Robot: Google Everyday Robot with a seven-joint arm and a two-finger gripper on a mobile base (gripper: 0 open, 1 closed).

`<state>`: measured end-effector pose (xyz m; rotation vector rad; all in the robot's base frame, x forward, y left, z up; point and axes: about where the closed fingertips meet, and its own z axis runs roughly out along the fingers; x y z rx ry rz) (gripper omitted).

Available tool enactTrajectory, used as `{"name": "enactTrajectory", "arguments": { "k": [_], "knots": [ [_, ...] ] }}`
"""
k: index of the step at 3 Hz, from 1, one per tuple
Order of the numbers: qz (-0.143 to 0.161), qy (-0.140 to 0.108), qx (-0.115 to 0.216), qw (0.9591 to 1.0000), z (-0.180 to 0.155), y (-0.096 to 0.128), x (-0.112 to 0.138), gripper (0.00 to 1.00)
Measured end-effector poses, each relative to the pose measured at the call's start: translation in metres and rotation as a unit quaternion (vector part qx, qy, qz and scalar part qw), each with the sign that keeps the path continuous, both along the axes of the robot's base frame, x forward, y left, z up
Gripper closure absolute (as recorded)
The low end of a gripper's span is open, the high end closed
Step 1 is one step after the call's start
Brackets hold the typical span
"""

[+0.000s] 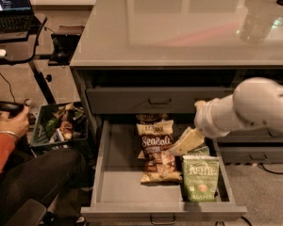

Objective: Pick brown chip bag from middle drawer and place on counter

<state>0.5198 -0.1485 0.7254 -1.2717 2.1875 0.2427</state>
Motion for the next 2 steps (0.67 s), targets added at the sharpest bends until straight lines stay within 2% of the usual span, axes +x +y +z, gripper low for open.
{"name": "enactTrajectory", "arguments": {
  "k": [1, 2],
  "knots": [
    [-0.047, 0.021, 0.026, 0.9984, -0.074, 0.009, -0.002, 0.0],
    [-0.105, 0.025, 0.071, 0.9916, -0.132, 0.01, 0.014, 0.0]
  ]
}}
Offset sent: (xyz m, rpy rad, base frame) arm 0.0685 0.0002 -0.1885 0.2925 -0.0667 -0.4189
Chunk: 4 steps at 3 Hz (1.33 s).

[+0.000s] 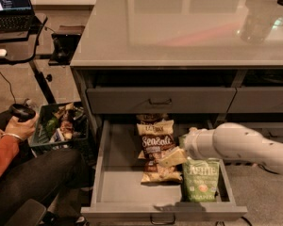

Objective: Pick brown chip bag from middle drawer and place on counter

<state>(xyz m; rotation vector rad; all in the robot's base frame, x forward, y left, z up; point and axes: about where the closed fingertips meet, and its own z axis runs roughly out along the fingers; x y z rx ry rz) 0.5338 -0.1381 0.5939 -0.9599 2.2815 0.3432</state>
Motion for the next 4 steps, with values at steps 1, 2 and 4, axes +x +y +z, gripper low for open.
{"name": "enactTrajectory", "arguments": {
  "k": [1, 2, 4],
  "knots": [
    [-0.066, -0.012, 0.047, 0.9967, -0.038, 0.0, 0.023, 0.0],
    [-0.135, -0.046, 0.084, 0.9863, -0.051, -0.004, 0.054, 0.0],
    [-0.132, -0.049, 0.053, 0.9885, -0.094, 0.007, 0.048, 0.0]
  ]
}}
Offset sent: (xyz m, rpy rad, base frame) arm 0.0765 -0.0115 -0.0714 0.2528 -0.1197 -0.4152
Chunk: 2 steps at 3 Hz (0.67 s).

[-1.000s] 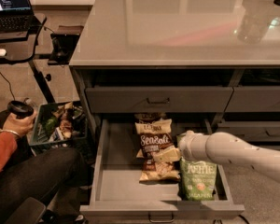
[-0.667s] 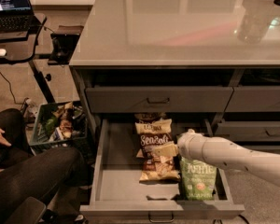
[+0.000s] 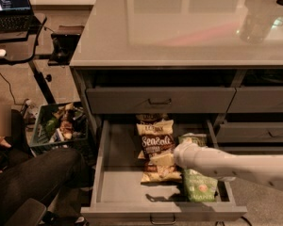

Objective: Pick brown chip bag from middle drawer and place on counter

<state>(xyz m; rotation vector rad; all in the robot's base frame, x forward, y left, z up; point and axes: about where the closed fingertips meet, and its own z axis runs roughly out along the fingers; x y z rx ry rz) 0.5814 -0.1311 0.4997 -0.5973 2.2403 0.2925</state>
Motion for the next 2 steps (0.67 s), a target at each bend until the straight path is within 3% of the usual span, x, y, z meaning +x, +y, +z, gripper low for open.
{"name": "enactTrajectory", "arguments": {
  "k": [1, 2],
  "knots": [
    [0.007, -0.017, -0.037, 0.9992, -0.034, 0.015, 0.01, 0.0],
    [0.015, -0.036, -0.053, 0.9978, -0.05, 0.028, 0.021, 0.0]
  ]
}}
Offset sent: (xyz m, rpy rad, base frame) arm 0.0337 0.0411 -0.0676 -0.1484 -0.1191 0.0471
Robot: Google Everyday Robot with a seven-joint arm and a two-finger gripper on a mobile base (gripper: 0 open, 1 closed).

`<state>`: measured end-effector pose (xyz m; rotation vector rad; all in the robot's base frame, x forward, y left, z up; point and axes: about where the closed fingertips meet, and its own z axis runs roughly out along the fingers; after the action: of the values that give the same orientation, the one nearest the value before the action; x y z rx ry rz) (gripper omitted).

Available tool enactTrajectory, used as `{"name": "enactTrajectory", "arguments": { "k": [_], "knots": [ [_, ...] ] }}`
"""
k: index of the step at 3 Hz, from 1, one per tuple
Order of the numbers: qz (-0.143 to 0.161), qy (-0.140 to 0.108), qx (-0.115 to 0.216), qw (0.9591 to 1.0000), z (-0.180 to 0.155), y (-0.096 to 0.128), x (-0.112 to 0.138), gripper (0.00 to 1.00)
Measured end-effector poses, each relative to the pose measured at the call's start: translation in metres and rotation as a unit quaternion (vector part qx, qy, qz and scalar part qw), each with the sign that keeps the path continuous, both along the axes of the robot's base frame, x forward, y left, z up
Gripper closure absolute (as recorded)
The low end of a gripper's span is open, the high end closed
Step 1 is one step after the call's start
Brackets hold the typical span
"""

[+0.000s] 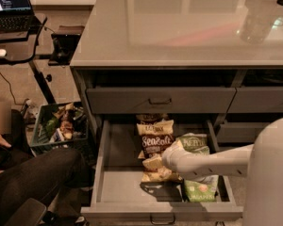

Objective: Pick brown chip bag from middle drawer and place on counter

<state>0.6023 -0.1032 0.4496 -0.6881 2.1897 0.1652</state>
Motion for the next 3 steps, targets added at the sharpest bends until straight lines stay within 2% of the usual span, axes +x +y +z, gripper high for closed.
{"name": "enactTrajectory", "arguments": {
  "k": [1, 3],
  "knots": [
    [0.014, -0.014, 0.0, 0.9998, -0.023, 0.02, 0.022, 0.0],
    [0.009, 0.001, 0.002, 1.0, -0.042, 0.023, 0.028, 0.0]
  ]
}}
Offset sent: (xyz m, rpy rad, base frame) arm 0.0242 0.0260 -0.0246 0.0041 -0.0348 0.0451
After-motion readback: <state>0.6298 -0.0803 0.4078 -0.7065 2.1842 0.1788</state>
